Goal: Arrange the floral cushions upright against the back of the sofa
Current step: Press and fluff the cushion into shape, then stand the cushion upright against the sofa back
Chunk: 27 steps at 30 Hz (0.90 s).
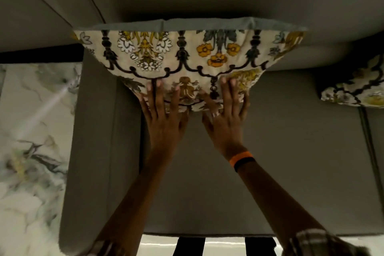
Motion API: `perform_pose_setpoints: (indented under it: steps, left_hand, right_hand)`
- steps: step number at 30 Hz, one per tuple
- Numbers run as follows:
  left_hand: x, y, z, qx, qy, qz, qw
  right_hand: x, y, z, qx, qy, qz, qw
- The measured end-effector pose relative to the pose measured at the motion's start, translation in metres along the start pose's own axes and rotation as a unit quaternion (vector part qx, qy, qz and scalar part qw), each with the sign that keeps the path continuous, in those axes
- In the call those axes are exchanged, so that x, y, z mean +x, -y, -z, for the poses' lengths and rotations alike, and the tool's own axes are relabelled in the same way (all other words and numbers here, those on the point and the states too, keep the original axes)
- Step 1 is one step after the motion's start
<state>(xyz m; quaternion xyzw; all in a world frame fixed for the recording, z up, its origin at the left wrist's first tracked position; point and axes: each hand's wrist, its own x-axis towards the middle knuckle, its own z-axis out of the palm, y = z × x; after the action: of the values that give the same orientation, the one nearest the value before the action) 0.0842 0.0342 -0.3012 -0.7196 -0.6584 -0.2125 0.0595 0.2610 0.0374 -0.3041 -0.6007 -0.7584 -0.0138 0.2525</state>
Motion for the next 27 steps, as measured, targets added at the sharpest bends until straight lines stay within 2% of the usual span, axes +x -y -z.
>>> perform_pose_setpoints:
  steps: [4,7,9,11,13,15,17,20,22,25,27]
  left_hand:
    - [-0.065,-0.027,-0.014,-0.016,0.147,0.015,0.989]
    - [-0.084,-0.076,-0.025,-0.052,0.236,-0.013,0.97]
    - [-0.082,-0.117,-0.031,-0.079,0.268,-0.05,0.959]
    - [-0.066,-0.168,-0.042,-0.105,0.297,-0.083,0.945]
    - [-0.04,-0.221,-0.058,-0.153,0.314,-0.088,0.933]
    - [-0.004,-0.282,-0.08,-0.238,0.311,-0.069,0.918]
    - [0.034,-0.345,-0.1,-0.34,0.295,-0.024,0.893]
    - [0.09,-0.424,-0.12,-0.476,0.279,0.079,0.83]
    - [0.115,-0.46,-0.142,-0.528,0.262,0.098,0.802]
    - [0.129,-0.488,-0.153,-0.553,0.259,0.155,0.777]
    - [0.12,-0.496,-0.153,-0.552,0.246,0.188,0.774]
  right_hand:
    - [-0.067,-0.039,0.014,0.014,0.141,-0.027,0.99]
    - [-0.103,-0.099,0.045,0.061,0.205,-0.129,0.968]
    - [-0.118,-0.148,0.072,0.096,0.218,-0.194,0.952]
    - [-0.129,-0.216,0.104,0.127,0.184,-0.272,0.936]
    - [-0.128,-0.29,0.139,0.169,0.099,-0.375,0.906]
    - [-0.121,-0.371,0.182,0.207,-0.003,-0.463,0.862]
    - [-0.11,-0.45,0.223,0.223,-0.066,-0.507,0.83]
    - [-0.077,-0.529,0.265,0.289,-0.043,-0.476,0.83]
    - [-0.052,-0.559,0.271,0.352,0.021,-0.392,0.85]
    - [-0.034,-0.58,0.26,0.353,0.092,-0.302,0.881]
    - [-0.036,-0.583,0.256,0.368,0.094,-0.296,0.877]
